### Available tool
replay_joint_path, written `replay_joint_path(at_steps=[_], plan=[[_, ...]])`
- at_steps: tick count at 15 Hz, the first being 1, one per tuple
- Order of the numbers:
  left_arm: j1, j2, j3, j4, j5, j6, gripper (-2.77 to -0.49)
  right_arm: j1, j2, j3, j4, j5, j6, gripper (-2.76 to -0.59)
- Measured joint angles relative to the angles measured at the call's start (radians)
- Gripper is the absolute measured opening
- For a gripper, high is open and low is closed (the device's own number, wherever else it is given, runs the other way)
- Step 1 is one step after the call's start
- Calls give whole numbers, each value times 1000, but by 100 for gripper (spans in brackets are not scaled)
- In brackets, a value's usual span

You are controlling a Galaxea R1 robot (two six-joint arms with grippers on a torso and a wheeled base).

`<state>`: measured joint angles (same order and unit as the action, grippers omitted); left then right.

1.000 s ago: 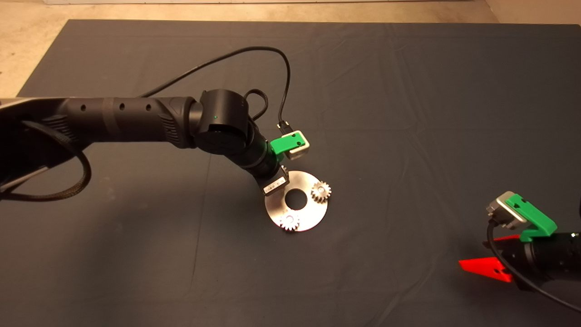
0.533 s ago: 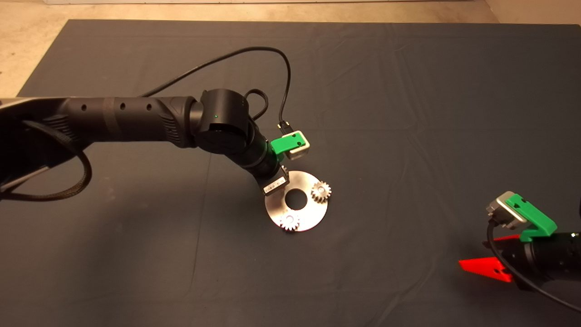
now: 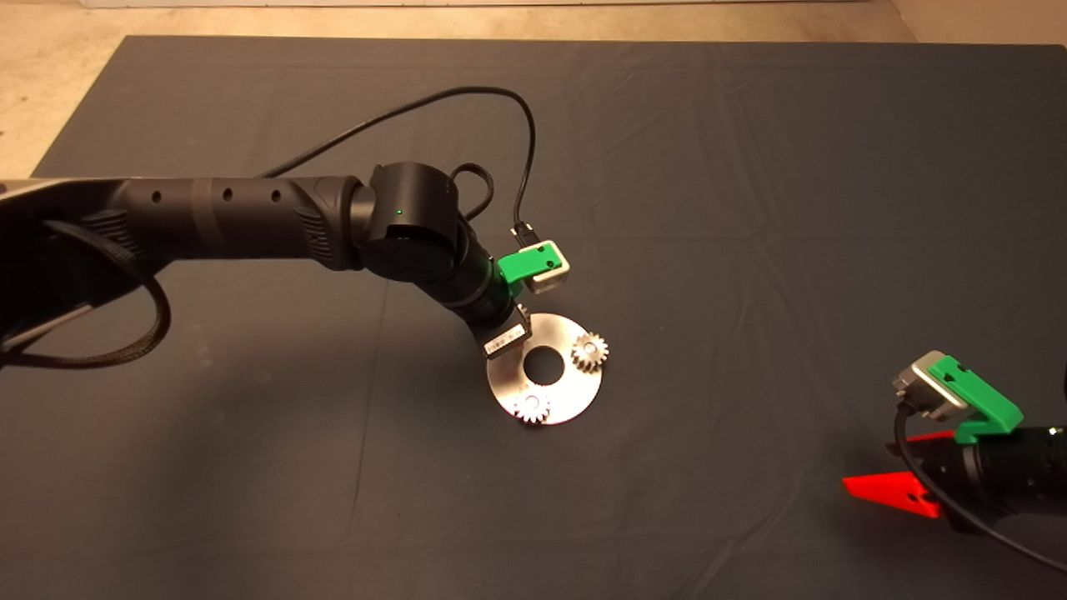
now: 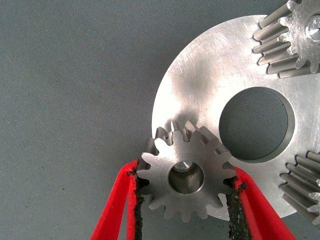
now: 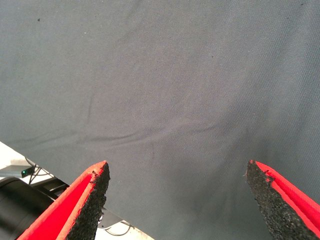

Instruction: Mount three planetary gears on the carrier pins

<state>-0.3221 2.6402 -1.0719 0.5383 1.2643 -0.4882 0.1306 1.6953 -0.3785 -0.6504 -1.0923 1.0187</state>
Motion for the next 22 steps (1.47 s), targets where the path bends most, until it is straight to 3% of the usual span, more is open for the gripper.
replay_joint_path(at_steps=[11,13,14,15,16,17,19,21,22], plan=[[-6,-10,2,0,1,-1,-177,1,-1,0,0,0,0,-133],[-25,-41,28,-44,20,-5,-168,10,-9,0,0,0,0,-133],[-49,-84,69,-76,30,-21,-163,34,-17,0,2,-2,0,-133],[-79,-138,123,-87,44,-40,-163,64,-16,0,4,-4,1,-133],[-111,-202,187,-90,47,-77,-163,81,7,0,11,-5,2,-133],[-128,-269,252,-93,55,-124,-163,83,54,0,19,-6,4,-133],[-130,-373,413,-99,88,-235,-163,80,196,1,35,-6,29,-133],[-131,-451,594,-124,90,-385,-163,80,341,6,44,-1,85,-133],[-138,-488,651,-131,91,-468,-163,77,409,6,49,-5,118,-133]])
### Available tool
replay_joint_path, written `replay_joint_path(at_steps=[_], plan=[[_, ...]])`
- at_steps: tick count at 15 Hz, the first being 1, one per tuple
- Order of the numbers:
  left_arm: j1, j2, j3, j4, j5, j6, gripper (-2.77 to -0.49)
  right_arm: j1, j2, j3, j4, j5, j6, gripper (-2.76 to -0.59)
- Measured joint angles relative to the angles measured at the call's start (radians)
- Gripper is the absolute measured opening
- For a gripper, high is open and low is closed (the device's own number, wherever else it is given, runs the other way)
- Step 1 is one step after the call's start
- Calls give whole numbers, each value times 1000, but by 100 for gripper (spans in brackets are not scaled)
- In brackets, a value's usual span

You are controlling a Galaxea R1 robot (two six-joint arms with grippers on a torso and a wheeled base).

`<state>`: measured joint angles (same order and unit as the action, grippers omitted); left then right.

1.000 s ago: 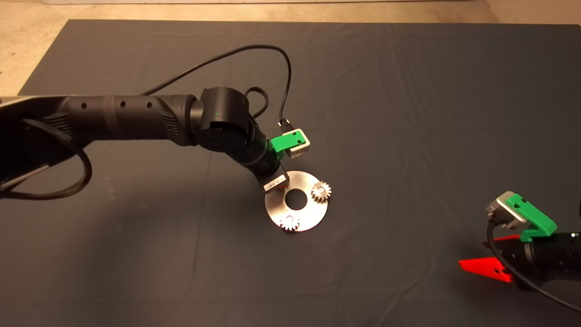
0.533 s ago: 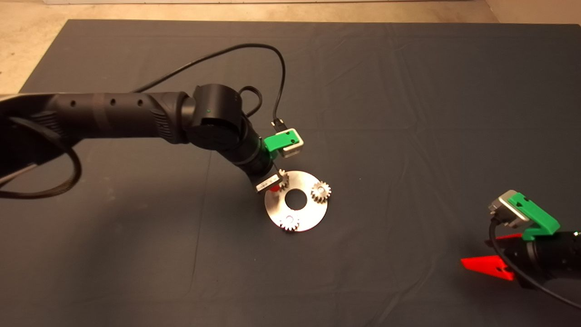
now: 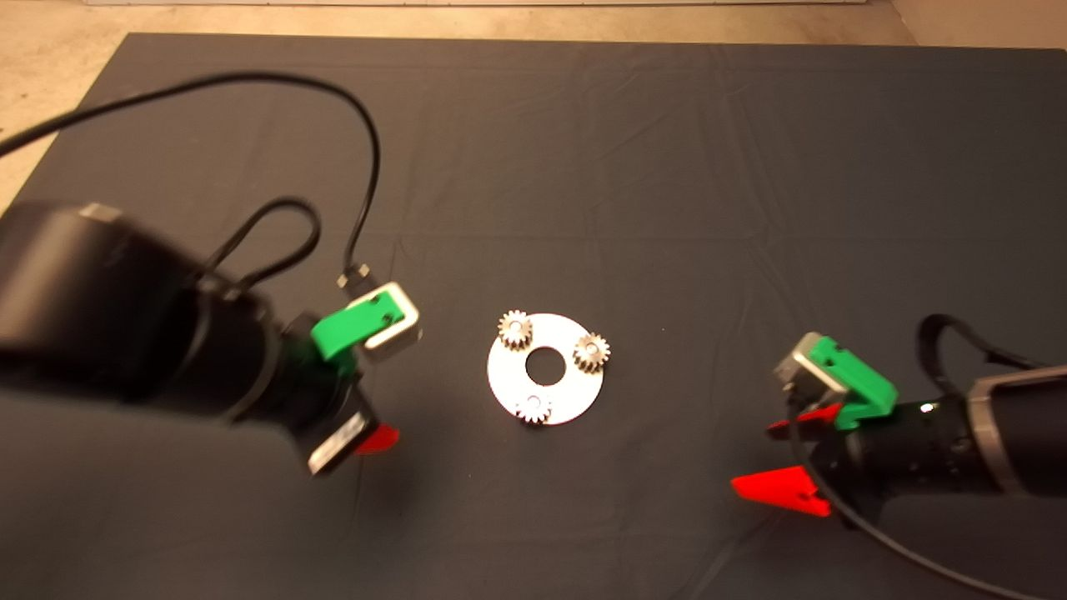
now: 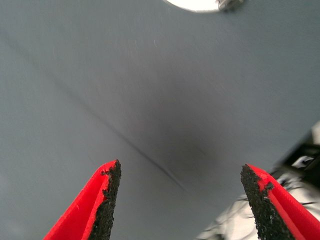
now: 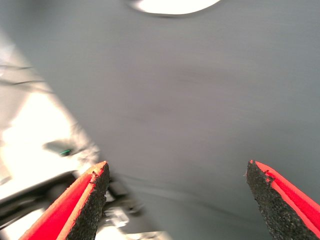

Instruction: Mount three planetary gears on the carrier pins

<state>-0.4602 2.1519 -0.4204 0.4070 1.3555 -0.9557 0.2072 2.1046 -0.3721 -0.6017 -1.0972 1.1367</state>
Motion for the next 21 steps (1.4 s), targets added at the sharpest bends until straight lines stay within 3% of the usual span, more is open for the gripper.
replay_joint_path(at_steps=[2,4,5,6,7,8,10,13,16,18,20,21], plan=[[-13,-56,53,4,-4,-129,-163,-18,122,2,8,-12,71,-133],[-12,-81,87,1,-27,-218,-163,-43,176,3,14,-41,100,-133],[-12,-76,96,1,-41,-243,-163,-49,172,4,18,-95,119,-133],[-14,-54,104,0,-54,-267,-163,-52,158,4,19,-123,127,-133],[-14,-26,107,1,-62,-280,-163,-56,153,4,19,-138,137,-133],[-14,-4,109,1,-69,-280,-163,-56,153,5,21,-139,144,-133],[-6,4,109,1,-71,-281,-163,-55,137,5,22,-166,147,-133],[24,24,110,0,-68,-281,-163,-55,69,5,23,-177,147,-133],[26,34,111,1,-72,-281,-163,-73,69,6,23,-183,147,-133],[61,53,111,-1,-90,-281,-163,-72,43,7,23,-181,147,-133],[72,73,111,0,-112,-286,-163,-72,-14,9,23,-182,147,-133],[71,73,111,1,-111,-289,-163,-73,-37,12,23,-182,147,-133]])
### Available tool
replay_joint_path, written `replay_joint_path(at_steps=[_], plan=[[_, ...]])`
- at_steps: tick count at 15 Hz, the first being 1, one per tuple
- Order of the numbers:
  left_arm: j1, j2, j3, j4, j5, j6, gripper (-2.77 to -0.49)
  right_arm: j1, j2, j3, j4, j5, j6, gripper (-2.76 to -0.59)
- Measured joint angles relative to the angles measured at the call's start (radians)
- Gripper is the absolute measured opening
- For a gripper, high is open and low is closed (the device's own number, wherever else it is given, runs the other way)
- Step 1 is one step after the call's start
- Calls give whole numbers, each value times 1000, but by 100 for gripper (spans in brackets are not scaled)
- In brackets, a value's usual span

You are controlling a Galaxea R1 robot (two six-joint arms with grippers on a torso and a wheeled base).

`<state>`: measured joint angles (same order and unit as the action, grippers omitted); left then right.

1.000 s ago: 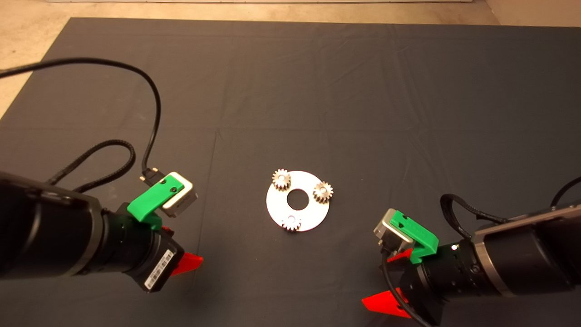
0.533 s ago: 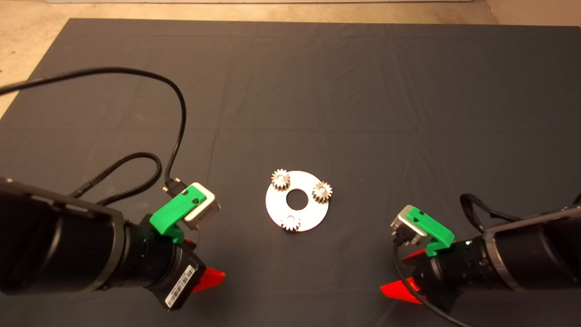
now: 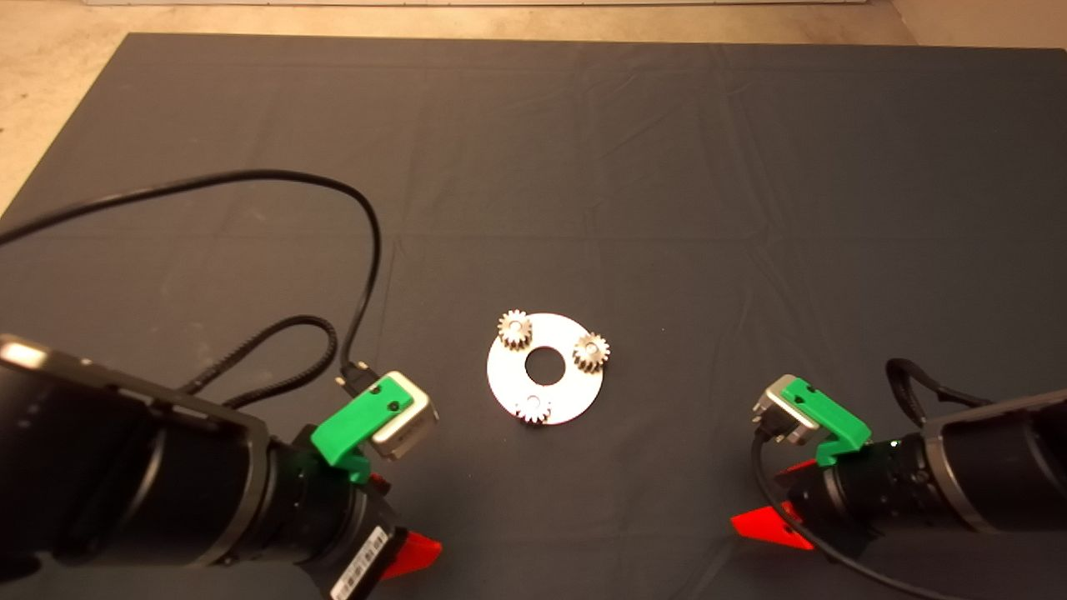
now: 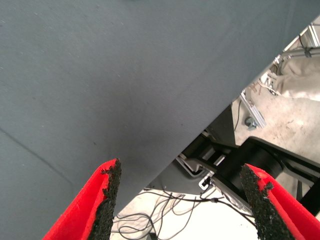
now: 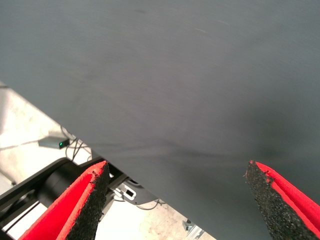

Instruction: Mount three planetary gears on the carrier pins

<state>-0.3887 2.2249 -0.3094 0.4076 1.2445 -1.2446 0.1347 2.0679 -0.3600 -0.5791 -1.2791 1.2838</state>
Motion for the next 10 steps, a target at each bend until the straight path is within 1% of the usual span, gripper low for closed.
replay_joint_path(at_steps=[1,2,4,5,7,10], plan=[[1,0,0,-1,0,-1,-163,-2,-26,1,0,0,0,-133],[1,-1,0,0,2,-3,-163,-1,-36,1,0,0,-1,-133],[1,1,0,0,4,-41,-163,-1,-27,3,0,9,-7,-133],[1,10,0,-1,6,-53,-163,-2,-28,3,0,8,-8,-133],[1,34,0,-1,6,-56,-163,-2,-28,3,0,8,-9,-133],[1,33,0,-1,7,-56,-163,-3,-34,3,0,8,-13,-133]])
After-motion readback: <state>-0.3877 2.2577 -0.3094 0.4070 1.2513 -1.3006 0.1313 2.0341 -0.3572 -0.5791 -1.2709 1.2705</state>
